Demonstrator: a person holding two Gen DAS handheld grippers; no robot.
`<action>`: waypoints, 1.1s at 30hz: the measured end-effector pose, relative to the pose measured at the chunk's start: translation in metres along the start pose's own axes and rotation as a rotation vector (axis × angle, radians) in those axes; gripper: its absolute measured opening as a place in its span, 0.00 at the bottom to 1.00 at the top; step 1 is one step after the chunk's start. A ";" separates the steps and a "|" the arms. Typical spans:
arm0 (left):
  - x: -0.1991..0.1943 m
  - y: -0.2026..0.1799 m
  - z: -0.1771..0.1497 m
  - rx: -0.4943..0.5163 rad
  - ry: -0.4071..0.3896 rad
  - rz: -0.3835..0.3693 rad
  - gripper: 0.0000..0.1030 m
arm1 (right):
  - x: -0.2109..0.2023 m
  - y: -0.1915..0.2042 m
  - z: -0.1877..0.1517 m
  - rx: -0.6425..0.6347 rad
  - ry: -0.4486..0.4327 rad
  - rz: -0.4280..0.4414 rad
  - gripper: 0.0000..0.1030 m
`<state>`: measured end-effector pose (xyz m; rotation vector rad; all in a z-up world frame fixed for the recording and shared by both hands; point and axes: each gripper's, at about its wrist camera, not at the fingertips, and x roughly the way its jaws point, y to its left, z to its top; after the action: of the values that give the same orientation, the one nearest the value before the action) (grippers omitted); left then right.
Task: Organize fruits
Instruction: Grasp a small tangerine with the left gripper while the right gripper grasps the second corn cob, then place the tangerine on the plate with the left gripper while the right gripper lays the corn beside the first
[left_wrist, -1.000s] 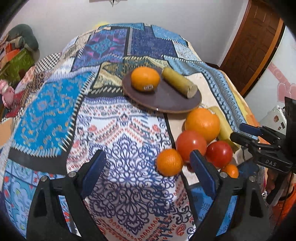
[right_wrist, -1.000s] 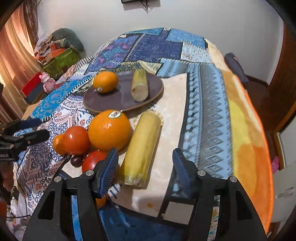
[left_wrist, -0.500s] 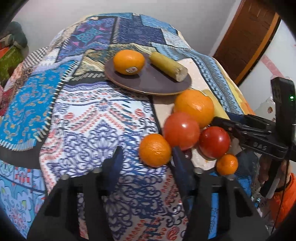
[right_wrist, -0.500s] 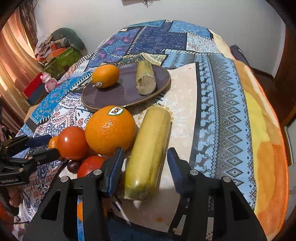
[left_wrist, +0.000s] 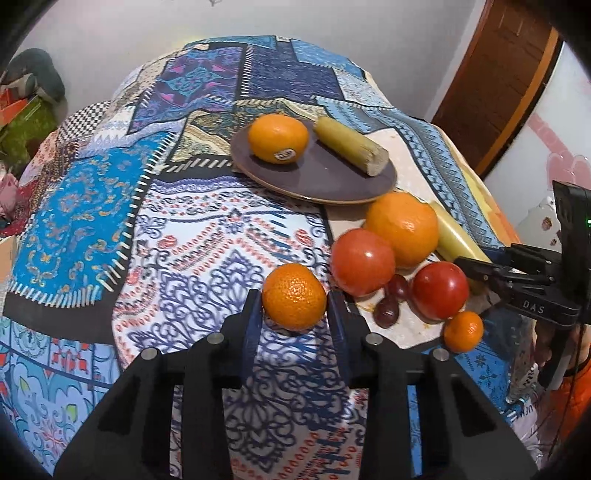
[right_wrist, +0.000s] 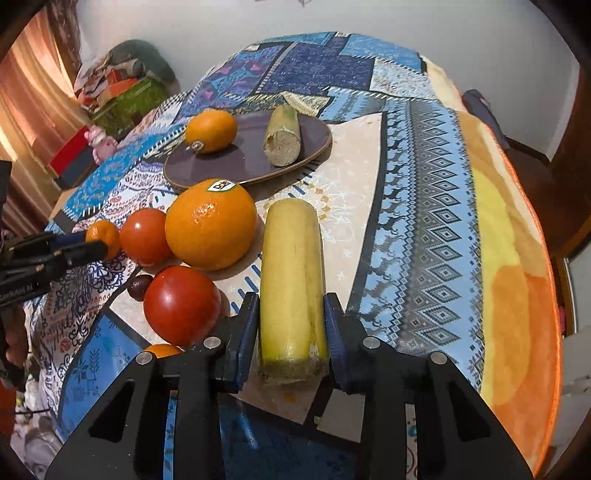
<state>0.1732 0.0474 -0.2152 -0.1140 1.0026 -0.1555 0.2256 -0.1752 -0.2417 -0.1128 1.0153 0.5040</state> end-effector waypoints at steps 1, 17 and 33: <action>0.001 0.002 0.001 -0.006 0.000 0.001 0.34 | 0.003 0.001 0.002 -0.003 0.004 -0.003 0.32; 0.002 0.002 0.032 -0.020 -0.046 0.000 0.34 | 0.000 -0.006 0.020 0.020 -0.078 0.001 0.32; 0.021 -0.005 0.090 0.018 -0.092 0.025 0.34 | -0.006 0.016 0.093 -0.031 -0.203 0.039 0.31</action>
<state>0.2599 0.0408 -0.1840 -0.0917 0.9100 -0.1356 0.2891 -0.1335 -0.1847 -0.0677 0.8131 0.5551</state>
